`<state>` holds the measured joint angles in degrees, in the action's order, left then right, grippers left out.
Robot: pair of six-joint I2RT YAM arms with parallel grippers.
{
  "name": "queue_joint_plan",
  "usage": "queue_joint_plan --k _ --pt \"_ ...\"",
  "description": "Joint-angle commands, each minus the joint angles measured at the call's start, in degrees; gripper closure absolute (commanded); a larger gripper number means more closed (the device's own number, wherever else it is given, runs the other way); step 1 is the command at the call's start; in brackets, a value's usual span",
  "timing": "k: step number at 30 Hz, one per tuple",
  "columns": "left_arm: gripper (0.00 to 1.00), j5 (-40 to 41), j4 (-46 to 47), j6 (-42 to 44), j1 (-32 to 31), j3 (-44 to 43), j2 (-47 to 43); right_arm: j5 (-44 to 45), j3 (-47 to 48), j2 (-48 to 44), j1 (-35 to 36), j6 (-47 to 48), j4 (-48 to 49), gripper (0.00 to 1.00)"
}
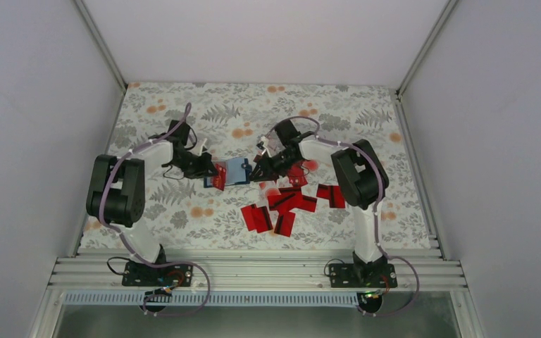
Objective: Put the credit cards into the card holder
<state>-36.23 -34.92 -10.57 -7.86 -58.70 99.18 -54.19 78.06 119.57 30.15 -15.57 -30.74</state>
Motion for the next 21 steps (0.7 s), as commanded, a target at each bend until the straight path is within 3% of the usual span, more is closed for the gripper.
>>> queue_joint_plan --k 1,21 --pt "0.98 -3.07 -0.68 2.04 0.3 -1.84 2.44 -2.22 3.04 3.01 1.88 2.82 -3.07 0.78" --pt "0.98 -10.32 -2.36 3.32 0.25 -7.28 11.59 2.39 4.32 10.2 2.83 -0.7 -2.29 0.8"
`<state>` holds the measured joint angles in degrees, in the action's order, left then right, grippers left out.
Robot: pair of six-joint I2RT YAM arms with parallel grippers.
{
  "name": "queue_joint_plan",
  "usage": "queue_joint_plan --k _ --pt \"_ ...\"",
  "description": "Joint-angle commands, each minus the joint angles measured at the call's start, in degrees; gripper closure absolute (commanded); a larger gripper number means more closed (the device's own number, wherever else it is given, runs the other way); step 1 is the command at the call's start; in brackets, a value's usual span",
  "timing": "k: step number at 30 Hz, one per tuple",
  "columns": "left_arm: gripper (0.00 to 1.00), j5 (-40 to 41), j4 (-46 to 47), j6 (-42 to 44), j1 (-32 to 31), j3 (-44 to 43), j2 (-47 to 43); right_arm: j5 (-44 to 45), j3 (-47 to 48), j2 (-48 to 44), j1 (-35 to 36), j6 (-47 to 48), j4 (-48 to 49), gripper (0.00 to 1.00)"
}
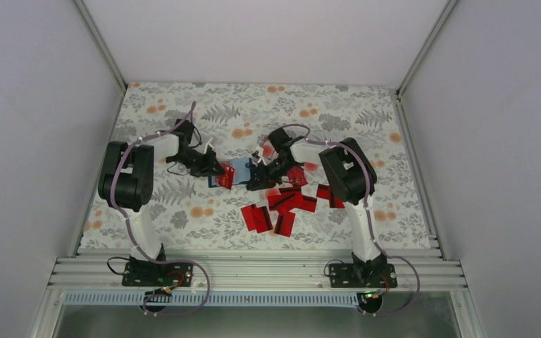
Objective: Put the credit cards into the card holder
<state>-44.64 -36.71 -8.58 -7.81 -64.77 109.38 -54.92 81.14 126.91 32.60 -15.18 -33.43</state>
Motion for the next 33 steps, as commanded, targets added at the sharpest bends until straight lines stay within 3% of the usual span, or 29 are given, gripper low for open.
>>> queue_joint_plan --k 1,15,24,33 --pt "0.98 -2.31 -0.39 1.37 0.21 -1.4 1.64 3.19 1.26 3.13 0.4 -1.08 0.44 0.8" --pt "0.98 -2.11 -1.31 2.69 0.26 -3.35 3.88 3.45 2.64 5.16 -0.18 -0.65 0.26 0.8" --pt "0.98 -1.57 -0.41 2.54 0.23 -2.89 4.09 -7.54 -0.92 -2.63 -0.73 4.37 2.91 0.77" --pt "0.98 -0.75 -0.68 2.95 0.26 -2.86 3.71 -7.05 0.97 -3.68 -3.44 -2.53 9.64 0.77"
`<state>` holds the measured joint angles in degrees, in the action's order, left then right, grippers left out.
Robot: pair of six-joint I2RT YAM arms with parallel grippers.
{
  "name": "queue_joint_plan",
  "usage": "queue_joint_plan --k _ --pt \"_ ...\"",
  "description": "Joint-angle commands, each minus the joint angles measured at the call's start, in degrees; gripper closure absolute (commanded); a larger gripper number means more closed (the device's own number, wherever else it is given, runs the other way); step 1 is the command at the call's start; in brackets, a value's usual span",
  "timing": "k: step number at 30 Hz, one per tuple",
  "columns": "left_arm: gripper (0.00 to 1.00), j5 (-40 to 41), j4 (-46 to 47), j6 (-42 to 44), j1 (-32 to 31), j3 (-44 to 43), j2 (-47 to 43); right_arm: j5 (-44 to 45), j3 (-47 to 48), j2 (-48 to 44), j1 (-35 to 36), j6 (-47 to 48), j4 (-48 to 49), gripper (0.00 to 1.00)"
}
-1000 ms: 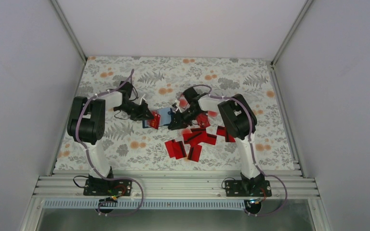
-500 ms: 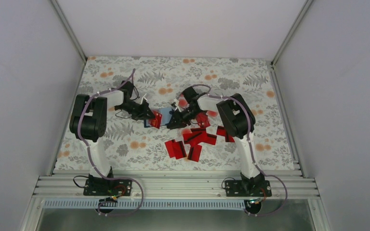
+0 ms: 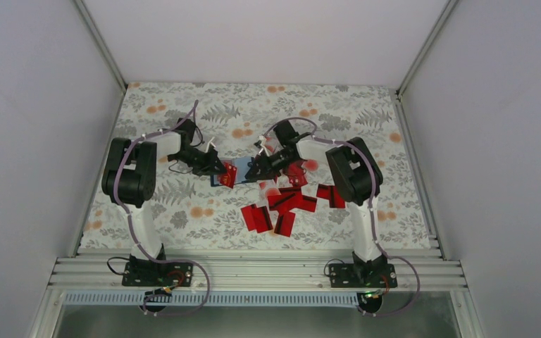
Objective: Put the credit cards into the card holder
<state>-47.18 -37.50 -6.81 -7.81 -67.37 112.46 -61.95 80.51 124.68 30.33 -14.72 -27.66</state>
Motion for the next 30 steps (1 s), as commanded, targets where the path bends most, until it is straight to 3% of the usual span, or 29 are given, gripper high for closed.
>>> queue_joint_plan --k 1,10,30 --pt "0.98 1.7 0.32 1.06 0.26 -0.18 0.37 1.06 2.14 -1.2 -1.22 -3.31 3.77 0.77" --pt "0.98 1.69 0.67 1.01 0.26 -0.36 0.76 10.37 4.39 4.02 -1.81 -7.16 3.76 0.8" --pt "0.98 0.51 1.04 0.31 0.25 -2.47 2.16 17.57 1.32 7.97 -1.78 -4.2 -0.01 0.83"
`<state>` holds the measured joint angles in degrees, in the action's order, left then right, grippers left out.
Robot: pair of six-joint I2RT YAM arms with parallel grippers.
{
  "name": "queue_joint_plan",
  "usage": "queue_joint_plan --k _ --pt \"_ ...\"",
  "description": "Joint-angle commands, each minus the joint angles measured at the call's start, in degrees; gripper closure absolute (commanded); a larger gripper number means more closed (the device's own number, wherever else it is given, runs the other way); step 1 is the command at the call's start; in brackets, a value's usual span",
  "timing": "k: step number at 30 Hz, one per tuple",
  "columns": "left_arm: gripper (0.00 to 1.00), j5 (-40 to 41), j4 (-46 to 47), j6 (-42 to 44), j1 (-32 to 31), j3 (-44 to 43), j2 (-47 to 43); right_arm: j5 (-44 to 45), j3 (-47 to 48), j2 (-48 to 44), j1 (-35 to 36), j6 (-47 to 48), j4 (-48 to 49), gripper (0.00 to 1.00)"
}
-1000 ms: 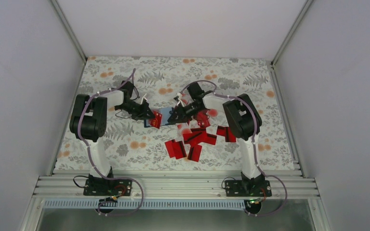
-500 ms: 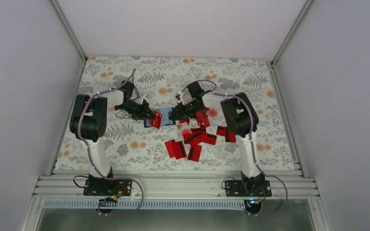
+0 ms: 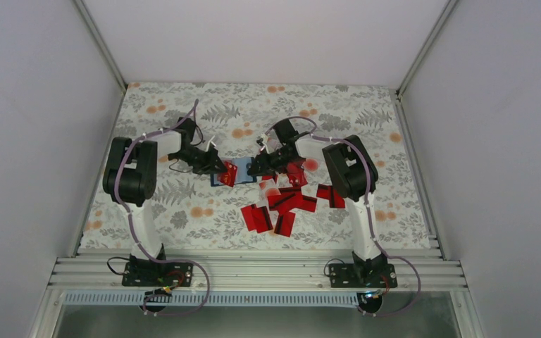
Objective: Put the credit cards into the card holder
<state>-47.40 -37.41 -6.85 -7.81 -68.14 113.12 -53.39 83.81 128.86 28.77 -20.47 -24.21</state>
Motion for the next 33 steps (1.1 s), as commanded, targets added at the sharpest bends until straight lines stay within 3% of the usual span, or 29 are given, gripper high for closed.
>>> queue_joint_plan --k 1,19,33 --pt "0.98 0.73 0.79 0.35 0.21 -2.04 1.71 9.08 -1.98 3.96 -0.23 1.71 -3.58 0.83" --pt "0.98 -4.77 3.98 -2.92 0.24 -5.19 5.88 8.3 -1.03 5.86 -0.27 2.75 -4.27 0.83" --pt "0.98 -7.53 10.34 -8.88 0.08 -2.4 5.56 7.51 -0.06 6.33 -0.24 3.11 -4.88 0.83"
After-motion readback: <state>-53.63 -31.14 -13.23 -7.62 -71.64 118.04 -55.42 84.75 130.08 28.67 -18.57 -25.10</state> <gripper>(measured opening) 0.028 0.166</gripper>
